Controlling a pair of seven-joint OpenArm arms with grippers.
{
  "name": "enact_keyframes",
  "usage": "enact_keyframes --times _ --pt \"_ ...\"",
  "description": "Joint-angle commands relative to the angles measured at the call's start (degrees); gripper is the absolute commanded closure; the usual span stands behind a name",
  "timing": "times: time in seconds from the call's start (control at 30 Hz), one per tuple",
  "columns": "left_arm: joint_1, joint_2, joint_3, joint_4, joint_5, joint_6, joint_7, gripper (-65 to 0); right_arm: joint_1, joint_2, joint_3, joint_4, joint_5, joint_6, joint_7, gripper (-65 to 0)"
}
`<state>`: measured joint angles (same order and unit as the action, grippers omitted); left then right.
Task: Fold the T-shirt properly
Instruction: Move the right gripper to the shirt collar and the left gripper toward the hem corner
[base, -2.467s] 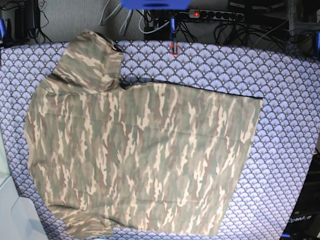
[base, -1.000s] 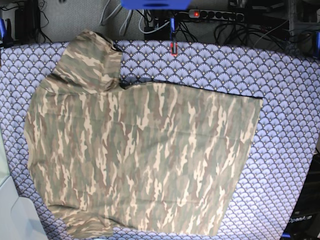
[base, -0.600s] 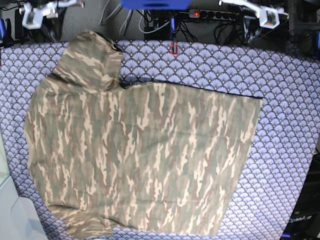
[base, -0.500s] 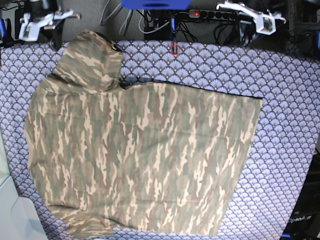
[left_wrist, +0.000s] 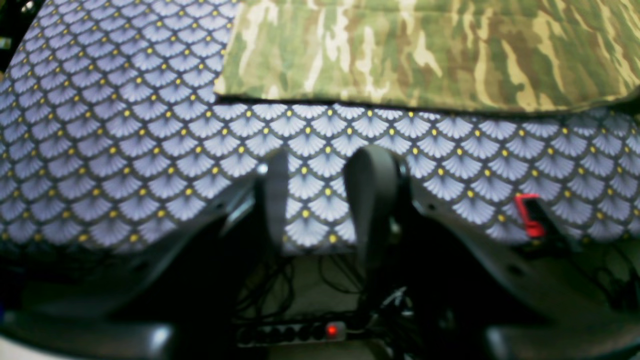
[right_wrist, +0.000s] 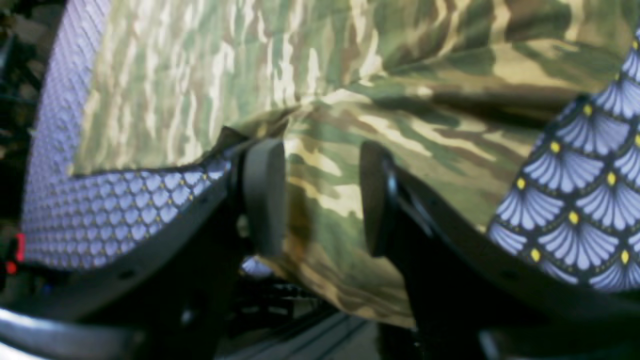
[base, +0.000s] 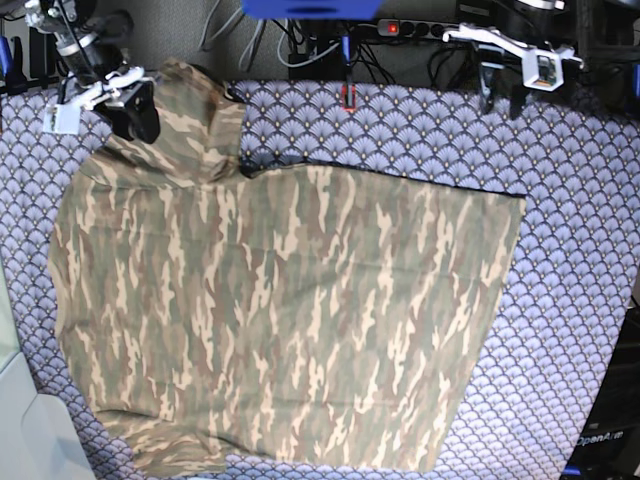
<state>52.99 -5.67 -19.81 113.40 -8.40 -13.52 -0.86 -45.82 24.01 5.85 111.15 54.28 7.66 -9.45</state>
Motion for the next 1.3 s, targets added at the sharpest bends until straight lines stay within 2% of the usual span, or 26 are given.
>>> enact_keyframes --times 0.0,0.13,0.23,0.33,0.43,0.53,0.6,0.73,0.83,1.07,1.27 --pt "-0.6 -0.2 -0.8 1.1 -0.3 0.2 -1.6 -22.5 0.1 0.6 0.4 -0.3 2.0 0.7 1.1 -26.3" --pt "-3.6 -0.2 -3.6 1.1 -1.0 0.1 4.3 -22.5 3.1 0.7 0.4 -6.4 6.6 0.9 1.1 -26.3" --pt "-6.3 -0.6 -6.6 1.1 -5.4 -0.2 9.2 -22.6 4.3 1.3 0.3 -10.4 9.3 0.9 1.1 -26.3" --pt "-9.3 -1.1 -9.9 1.1 -9.7 -4.7 14.3 -22.6 4.8 2.5 0.3 -12.5 11.1 0.9 1.1 -26.3" --pt "-13.3 -0.5 -13.9 0.9 -11.5 -9.7 21.9 -22.6 5.3 2.8 0.3 -14.8 11.7 0.9 1.1 -26.3" --pt "-17.4 -0.4 -16.8 0.7 -11.9 -12.2 29.0 -22.6 6.0 3.3 0.1 -17.0 11.7 0.9 1.1 -26.3" --pt "-19.1 0.3 -18.6 0.7 -11.5 -13.1 31.7 -22.6 6.0 3.1 0.0 -17.9 11.7 0.9 1.1 -26.3" --pt "-21.5 1.6 -21.7 0.7 -11.4 -16.4 33.6 -22.6 5.8 2.4 -0.1 -18.8 11.5 0.9 1.1 -26.3" --pt "-22.0 1.8 -21.8 0.6 -11.4 -16.8 34.3 -22.6 5.7 2.3 -0.8 -20.0 11.5 1.0 1.1 -26.3" --pt "-22.0 1.8 -21.7 0.5 -11.3 -16.7 34.2 -22.6 5.6 1.4 -8.1 -20.2 11.5 3.6 1.1 -25.9" --pt "-21.7 1.8 -21.7 0.5 -11.3 -16.7 34.2 -22.6 4.9 1.0 -8.1 -20.3 11.4 5.5 1.1 -25.7"
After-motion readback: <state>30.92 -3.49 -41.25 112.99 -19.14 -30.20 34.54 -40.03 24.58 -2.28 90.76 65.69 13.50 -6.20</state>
